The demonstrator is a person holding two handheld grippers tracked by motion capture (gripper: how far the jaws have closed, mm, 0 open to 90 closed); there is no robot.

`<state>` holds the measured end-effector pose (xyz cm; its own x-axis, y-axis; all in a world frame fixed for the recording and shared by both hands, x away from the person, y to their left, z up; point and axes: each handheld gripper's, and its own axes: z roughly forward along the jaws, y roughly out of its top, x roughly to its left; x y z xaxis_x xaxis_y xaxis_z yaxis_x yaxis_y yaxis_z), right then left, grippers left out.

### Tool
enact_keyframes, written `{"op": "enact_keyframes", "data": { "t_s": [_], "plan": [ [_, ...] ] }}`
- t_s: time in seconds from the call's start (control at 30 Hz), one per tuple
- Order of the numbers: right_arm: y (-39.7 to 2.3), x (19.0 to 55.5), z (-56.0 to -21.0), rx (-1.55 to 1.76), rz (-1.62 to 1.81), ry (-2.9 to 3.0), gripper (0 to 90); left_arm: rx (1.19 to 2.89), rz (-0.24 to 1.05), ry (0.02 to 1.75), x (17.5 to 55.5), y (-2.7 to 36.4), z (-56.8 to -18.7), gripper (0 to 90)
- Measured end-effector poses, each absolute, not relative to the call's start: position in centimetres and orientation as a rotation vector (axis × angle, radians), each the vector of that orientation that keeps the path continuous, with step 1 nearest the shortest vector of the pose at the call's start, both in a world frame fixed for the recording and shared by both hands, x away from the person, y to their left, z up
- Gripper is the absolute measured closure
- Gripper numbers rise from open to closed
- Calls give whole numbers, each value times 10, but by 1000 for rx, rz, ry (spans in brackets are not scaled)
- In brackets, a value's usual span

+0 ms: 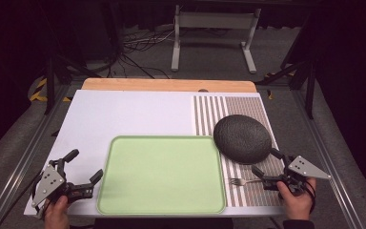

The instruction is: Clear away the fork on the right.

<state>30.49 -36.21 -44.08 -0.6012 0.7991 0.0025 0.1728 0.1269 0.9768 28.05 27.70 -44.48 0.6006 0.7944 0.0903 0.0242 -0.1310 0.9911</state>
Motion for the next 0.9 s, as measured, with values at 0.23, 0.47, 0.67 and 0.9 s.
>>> {"op": "enact_keyframes", "data": {
  "t_s": [0.23, 0.47, 0.67, 0.9],
  "plan": [
    [-359, 305, -441, 919, 1505, 1895, 8, 1579, 764, 703, 281, 277, -444, 7],
    [-360, 305, -441, 928, 1507, 1890, 8, 1578, 764, 705, 280, 277, -444, 7],
    [-360, 305, -441, 928, 1509, 1890, 7, 1580, 763, 705, 280, 277, -444, 8],
    [-360, 306, -439, 936, 1514, 1879, 4, 1581, 763, 708, 280, 277, -445, 8]
  ]
}}
